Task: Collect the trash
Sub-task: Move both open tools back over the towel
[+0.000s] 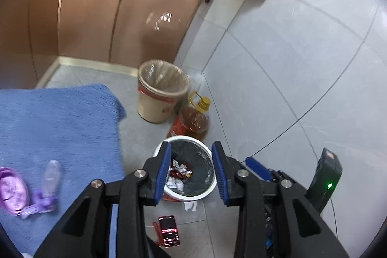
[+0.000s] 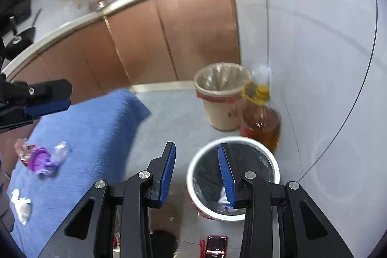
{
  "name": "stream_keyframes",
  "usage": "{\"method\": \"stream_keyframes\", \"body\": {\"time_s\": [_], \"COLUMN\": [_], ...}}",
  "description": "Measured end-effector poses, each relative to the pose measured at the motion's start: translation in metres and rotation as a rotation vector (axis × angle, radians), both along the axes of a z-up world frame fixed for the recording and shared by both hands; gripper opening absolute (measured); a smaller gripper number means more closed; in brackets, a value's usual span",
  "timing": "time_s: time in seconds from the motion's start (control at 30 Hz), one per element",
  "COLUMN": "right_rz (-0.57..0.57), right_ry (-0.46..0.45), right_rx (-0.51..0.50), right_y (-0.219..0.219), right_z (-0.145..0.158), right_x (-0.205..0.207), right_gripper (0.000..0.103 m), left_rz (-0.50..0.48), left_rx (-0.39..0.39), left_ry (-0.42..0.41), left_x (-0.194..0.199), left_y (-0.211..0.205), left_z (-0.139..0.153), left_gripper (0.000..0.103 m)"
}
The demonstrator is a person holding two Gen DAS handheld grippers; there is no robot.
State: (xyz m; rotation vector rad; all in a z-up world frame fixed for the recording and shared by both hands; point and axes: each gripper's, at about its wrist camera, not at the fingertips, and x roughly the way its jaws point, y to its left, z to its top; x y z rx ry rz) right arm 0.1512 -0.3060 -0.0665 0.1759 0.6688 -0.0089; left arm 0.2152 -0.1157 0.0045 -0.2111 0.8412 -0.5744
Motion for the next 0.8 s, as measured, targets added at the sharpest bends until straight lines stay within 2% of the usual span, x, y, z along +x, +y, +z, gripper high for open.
{"method": "stream_keyframes", "body": {"time_s": [0.3, 0.47, 0.63, 0.8], "right_rz": [0.101, 0.167, 0.256, 0.334], "right_ry": [-0.111, -0.17, -0.216, -0.239], "right_rx": [-0.036, -0.052, -0.054, -0.078], "right_y": [0.054, 0.087, 0.121, 0.156], "right_z": [0.072, 0.106, 0.129, 0.138], "right_x": [-0.047, -0.075, -0.099, -0.115], "right_gripper": [0.037, 0.037, 0.037, 0.037], "left_rz": [0.153, 0.254, 0.346, 0.411], "left_rx": [0.014, 0.02, 0.026, 0.018], "left_ry": [-0.122, -0.175, -0.214, -0.226], "left_x": [-0.068, -0.108, -0.144, -0.168], "left_y": [0.121, 0.188, 0.244, 0.288], "left_z": [0.061, 0.086, 0.104, 0.108], "left_gripper": [0.033, 0.033, 0.033, 0.033]}}
